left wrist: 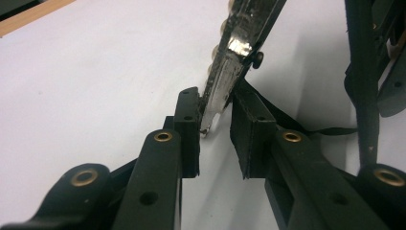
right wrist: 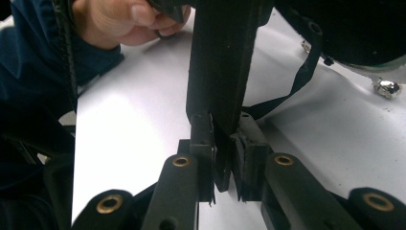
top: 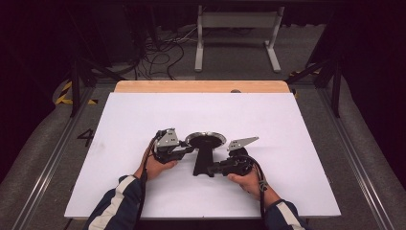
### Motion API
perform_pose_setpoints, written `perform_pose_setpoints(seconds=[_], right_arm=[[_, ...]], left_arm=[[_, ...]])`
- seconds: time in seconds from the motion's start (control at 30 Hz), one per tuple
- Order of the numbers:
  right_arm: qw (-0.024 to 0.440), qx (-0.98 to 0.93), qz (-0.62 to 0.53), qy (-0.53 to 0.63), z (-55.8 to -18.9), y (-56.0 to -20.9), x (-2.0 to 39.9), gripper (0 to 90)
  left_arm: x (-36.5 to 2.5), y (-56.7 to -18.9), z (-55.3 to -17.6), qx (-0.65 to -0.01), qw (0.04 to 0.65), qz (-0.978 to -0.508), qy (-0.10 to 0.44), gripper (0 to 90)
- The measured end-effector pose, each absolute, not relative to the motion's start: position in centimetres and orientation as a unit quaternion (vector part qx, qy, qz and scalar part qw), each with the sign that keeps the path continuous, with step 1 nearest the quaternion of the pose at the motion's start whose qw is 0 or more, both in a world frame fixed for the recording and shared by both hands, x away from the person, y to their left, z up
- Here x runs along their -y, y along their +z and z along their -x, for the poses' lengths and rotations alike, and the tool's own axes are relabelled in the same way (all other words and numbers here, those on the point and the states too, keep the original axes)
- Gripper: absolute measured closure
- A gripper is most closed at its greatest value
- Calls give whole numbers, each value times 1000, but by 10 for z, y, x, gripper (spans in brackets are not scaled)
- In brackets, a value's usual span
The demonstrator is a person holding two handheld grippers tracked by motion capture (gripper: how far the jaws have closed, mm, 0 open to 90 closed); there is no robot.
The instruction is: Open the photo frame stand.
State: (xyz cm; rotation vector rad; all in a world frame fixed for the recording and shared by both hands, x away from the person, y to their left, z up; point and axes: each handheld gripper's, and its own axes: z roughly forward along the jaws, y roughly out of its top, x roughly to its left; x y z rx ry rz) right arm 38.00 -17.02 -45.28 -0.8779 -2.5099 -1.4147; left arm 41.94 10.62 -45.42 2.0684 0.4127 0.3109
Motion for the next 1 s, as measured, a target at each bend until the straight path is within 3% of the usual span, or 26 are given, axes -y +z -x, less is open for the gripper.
perform_pose_setpoints(seconds=[1.0], right_arm=[[16, 845, 297, -445, -381, -450, 176, 747]], left_arm=[[-104, -453, -407, -172, 437, -859, 202, 783]])
